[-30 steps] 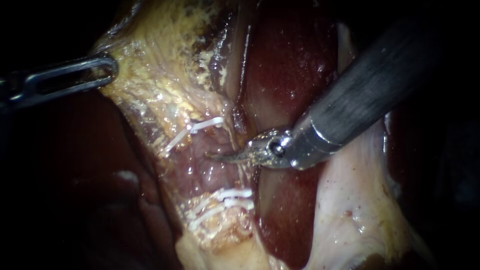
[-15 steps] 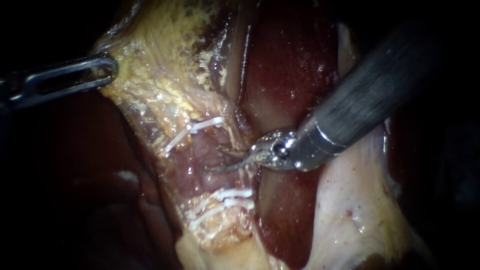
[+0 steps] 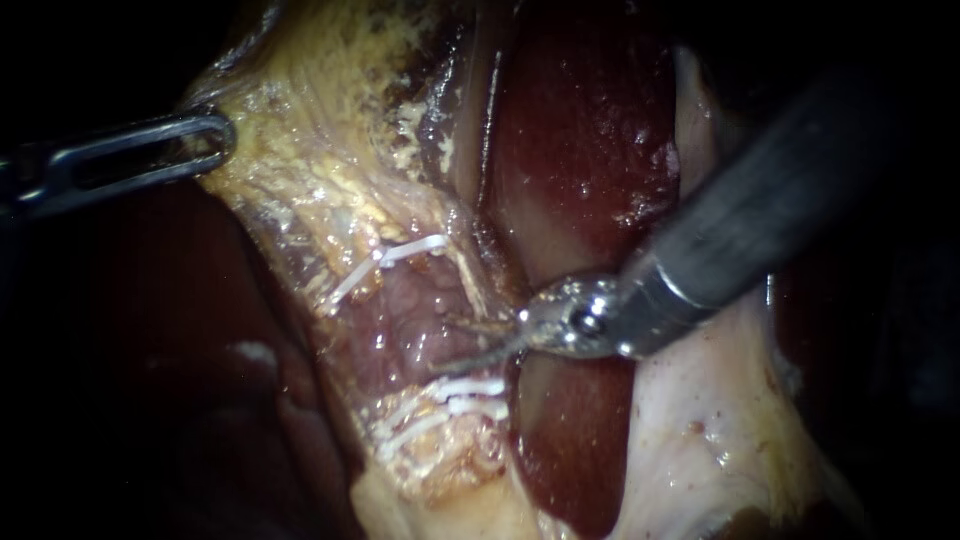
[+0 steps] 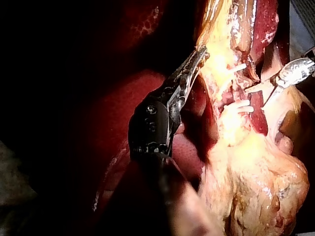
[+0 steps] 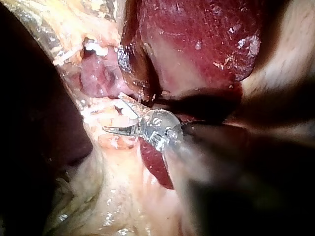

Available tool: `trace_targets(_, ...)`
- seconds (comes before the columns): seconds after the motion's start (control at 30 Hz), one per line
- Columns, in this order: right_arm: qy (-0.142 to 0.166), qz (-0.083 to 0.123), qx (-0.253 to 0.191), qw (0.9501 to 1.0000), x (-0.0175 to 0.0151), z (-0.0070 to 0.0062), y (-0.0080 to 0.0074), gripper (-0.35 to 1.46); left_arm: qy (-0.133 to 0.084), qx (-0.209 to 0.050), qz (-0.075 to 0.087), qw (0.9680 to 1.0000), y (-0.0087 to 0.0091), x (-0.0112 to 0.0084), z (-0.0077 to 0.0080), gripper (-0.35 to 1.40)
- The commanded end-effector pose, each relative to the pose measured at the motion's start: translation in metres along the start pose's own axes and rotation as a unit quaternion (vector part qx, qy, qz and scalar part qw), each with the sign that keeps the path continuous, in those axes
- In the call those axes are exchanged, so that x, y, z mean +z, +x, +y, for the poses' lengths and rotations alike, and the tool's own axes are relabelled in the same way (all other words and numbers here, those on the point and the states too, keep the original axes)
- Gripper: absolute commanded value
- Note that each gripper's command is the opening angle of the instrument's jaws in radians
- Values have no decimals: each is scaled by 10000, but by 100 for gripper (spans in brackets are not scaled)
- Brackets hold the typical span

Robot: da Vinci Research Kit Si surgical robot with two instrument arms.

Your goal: Go back from the cut right tube

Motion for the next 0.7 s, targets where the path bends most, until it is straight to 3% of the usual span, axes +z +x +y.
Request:
trace_targets(0.03, -123, 20, -91, 9999, -7, 0, -1, 136, 2, 1, 1, 10000, 0, 0, 0, -35)
trace_targets(0.13, -392, 127, -374, 9984, -34, 6, 0, 143, 1, 1, 1, 10000, 0, 0, 0, -35)
trace_targets(0.33, -730, 477, -594, 9944, -93, 23, 21, 143, -3, 3, -3, 10000, 1, 1, 0, -35)
trace_targets(0.47, -865, 442, -679, 9929, -115, 21, 30, 143, -12, 7, -12, 10000, 3, 4, -1, -35)
trace_targets(0.7, -919, 446, -703, 9923, -119, 25, 25, 143, -2, 45, -27, 10000, 22, 27, -1, -35)
